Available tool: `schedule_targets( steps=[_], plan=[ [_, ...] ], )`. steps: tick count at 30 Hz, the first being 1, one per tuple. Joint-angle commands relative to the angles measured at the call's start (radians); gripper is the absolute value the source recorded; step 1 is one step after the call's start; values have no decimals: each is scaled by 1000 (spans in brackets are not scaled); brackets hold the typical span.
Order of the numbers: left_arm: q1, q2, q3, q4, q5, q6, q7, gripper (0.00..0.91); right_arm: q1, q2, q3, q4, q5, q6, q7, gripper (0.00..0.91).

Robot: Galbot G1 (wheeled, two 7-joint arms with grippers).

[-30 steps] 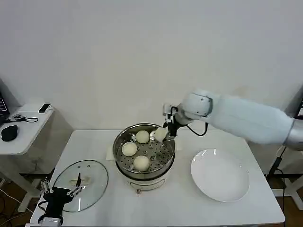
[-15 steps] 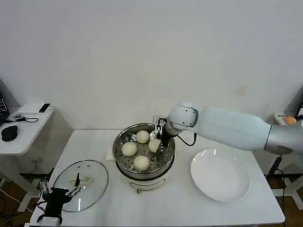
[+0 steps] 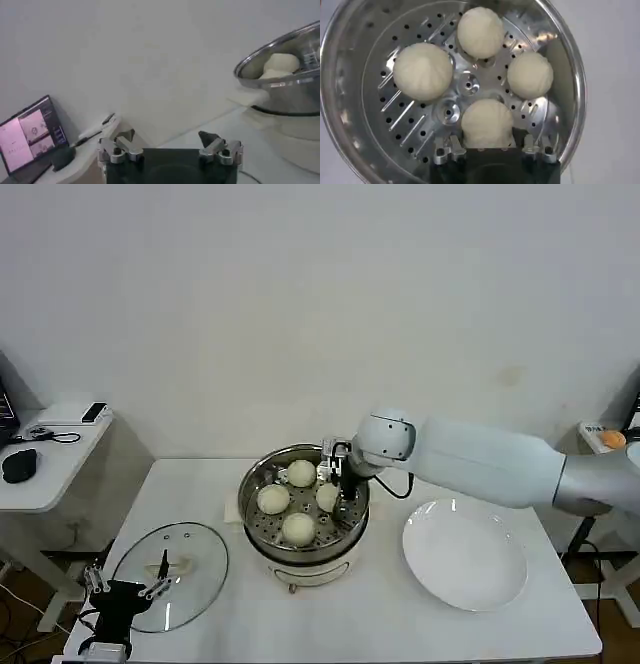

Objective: Take steamed baozi put them in steamer then cover it.

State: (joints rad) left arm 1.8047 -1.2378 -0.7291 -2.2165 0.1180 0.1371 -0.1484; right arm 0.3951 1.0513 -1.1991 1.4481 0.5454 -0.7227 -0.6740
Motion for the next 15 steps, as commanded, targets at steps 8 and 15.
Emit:
schedule_targets(
  steps=[8, 15],
  plan=[
    [3, -2, 0, -7, 0, 0, -1, 907, 21, -93, 79, 110, 9, -3, 99, 907],
    [-2, -3, 4, -1, 0, -6, -5, 907, -106, -212, 223, 262, 29, 60, 411, 907]
  ],
)
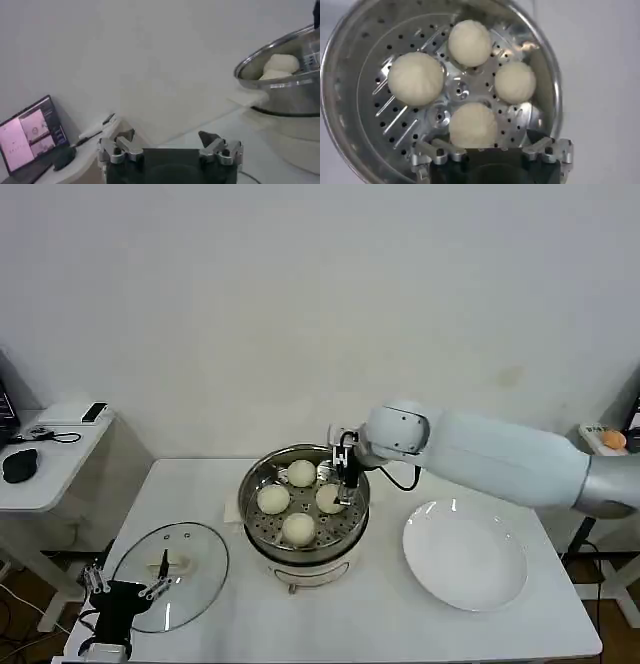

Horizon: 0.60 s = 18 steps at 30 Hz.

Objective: Take steamed baozi put them in steamer then cover it.

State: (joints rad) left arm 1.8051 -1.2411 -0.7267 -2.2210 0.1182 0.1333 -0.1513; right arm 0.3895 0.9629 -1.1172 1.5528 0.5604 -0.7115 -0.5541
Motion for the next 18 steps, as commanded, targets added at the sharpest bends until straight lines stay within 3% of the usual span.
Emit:
schedule_targets(
  steps=[1, 2, 7, 8, 10, 11, 14, 16, 18],
  plan=[
    [-4, 1, 2, 4, 0, -4, -4, 907, -137, -143, 179, 180, 6, 63, 322, 907],
    [-7, 1, 2, 5, -1, -4, -5, 907, -193, -166, 226, 207, -6, 84, 374, 907],
    [-18, 1, 1, 22, 7, -38, -10, 907, -493, -221, 471, 270, -97, 219, 532, 907],
    [-19, 1, 2, 27, 10, -41, -10, 907, -605, -225, 600, 279, -156, 256, 540, 907],
    [-22, -1, 5, 36, 23, -45, -9, 907, -695, -225, 673, 288, -225, 312, 567, 907],
    [-23, -3, 7, 39, 25, -46, -11, 907, -863, -201, 826, 297, -307, 390, 581, 907],
    [-25, -1, 21, 50, 13, -42, -21, 907, -1112, -135, 1086, 322, -418, 478, 599, 907],
    [-26, -4, 24, 59, 15, -46, -37, 907, -1283, -89, 1200, 340, -482, 543, 589, 907],
    [-27, -1, 23, 69, 17, -49, -47, 907, -1469, -9, 1383, 364, -627, 657, 562, 907]
  ],
)
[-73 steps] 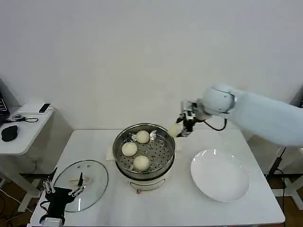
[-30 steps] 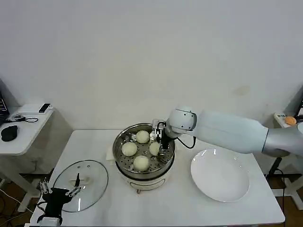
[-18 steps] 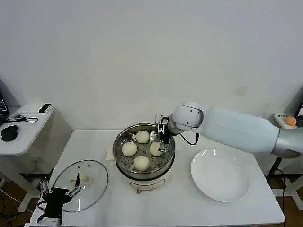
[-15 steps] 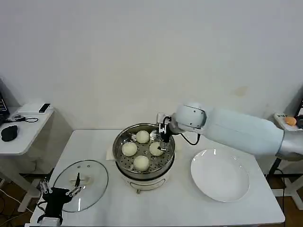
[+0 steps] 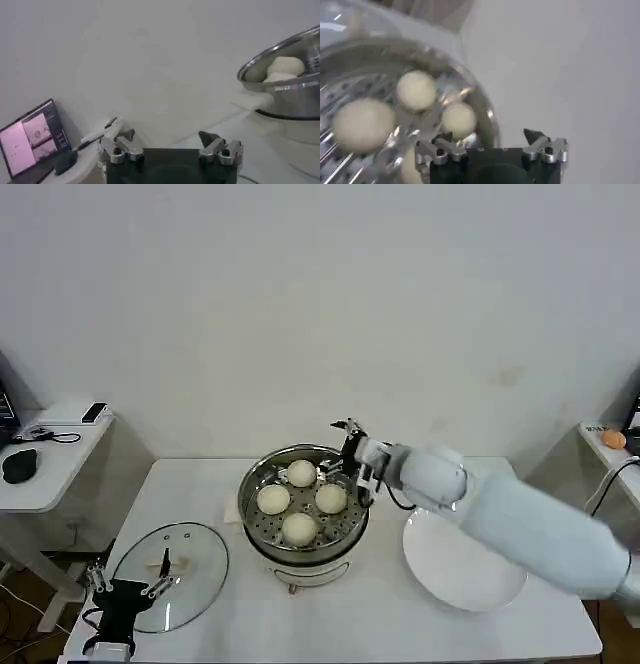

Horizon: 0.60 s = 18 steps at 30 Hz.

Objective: Take steamed baozi put them in steamer then cover it.

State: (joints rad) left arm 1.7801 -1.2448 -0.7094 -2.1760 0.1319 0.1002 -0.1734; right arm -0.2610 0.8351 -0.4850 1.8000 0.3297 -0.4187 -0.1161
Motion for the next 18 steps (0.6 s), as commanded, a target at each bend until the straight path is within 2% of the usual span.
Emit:
schedule_targets(
  steps=[1, 2, 3, 4, 5, 6, 8, 10, 13, 18],
  plan=[
    [-4, 3, 5, 31, 6, -18, -30, 907, -861, 150, 787, 123, -433, 383, 116, 907],
    [-6, 4, 3, 41, 16, -20, -36, 907, -961, 209, 867, 139, -442, 430, 122, 907],
    [-11, 5, 2, 52, 33, -23, -39, 907, -1015, 248, 915, 144, -455, 441, 113, 907],
    [-17, 4, -2, 65, 56, -30, -40, 907, -1077, 324, 956, 151, -480, 502, 100, 907],
    [-21, 4, -6, 76, 73, -33, -38, 907, -1101, 356, 1003, 157, -491, 516, 96, 907],
    [-23, 6, -11, 85, 97, -33, -33, 907, -1148, 423, 1071, 169, -487, 545, 72, 907],
    [-28, 15, -25, 118, 224, -55, -32, 907, -1215, 506, 1164, 191, -462, 575, 52, 907],
    [-35, 16, -46, 143, 350, -83, -38, 907, -1262, 564, 1240, 214, -418, 574, 26, 907],
    [-24, 25, -79, 181, 539, -137, -69, 907, -1340, 611, 1301, 242, -353, 557, 9, 907],
    [17, 48, -110, 240, 765, -191, -123, 907, -1407, 600, 1364, 293, -352, 506, 16, 907]
  ],
)
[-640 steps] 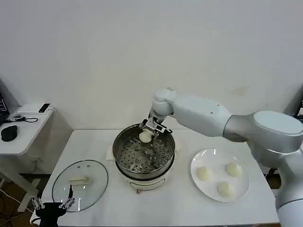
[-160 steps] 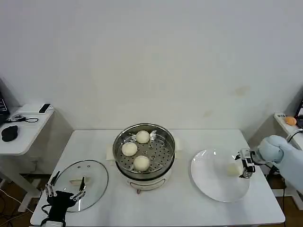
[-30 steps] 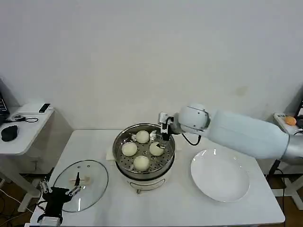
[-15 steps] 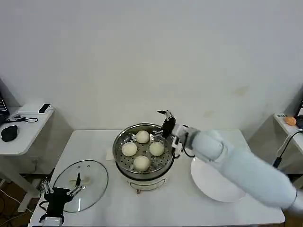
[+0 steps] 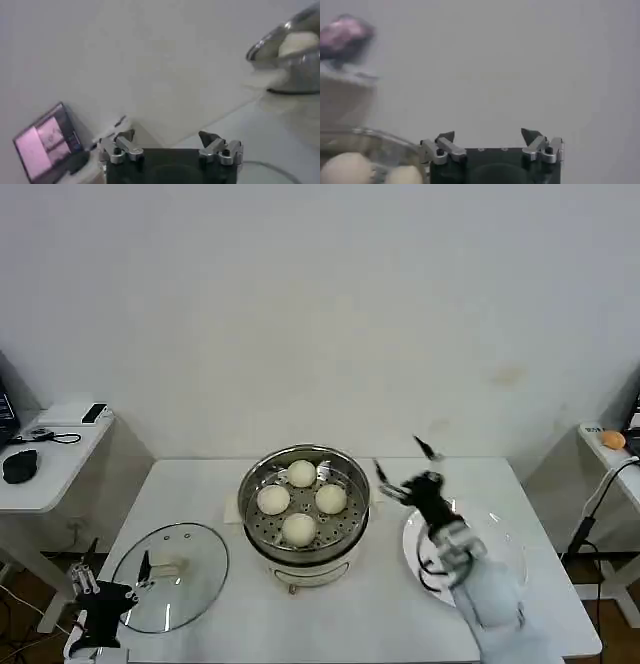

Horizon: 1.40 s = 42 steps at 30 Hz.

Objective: Take steamed baozi put them in steamer then cover it.

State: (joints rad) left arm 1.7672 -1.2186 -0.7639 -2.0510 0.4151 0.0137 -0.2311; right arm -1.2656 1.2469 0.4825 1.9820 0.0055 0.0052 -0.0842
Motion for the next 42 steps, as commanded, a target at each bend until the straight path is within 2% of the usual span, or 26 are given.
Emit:
schedule_targets(
  steps=[1, 9, 14, 42],
  plan=[
    [42, 33, -61, 128, 524, -113, -73, 907, -412, 193, 415, 121, -11, 71, -13, 907],
    [43, 65, -22, 205, 643, -114, -70, 907, -432, 195, 494, 120, 51, 79, -15, 907],
    [-30, 67, 42, 230, 693, -89, -36, 907, -431, 190, 518, 113, 69, 75, -13, 907],
    [-231, 122, 138, 426, 706, -52, 36, 907, -465, 229, 495, 112, 60, 99, -5, 907]
  ],
)
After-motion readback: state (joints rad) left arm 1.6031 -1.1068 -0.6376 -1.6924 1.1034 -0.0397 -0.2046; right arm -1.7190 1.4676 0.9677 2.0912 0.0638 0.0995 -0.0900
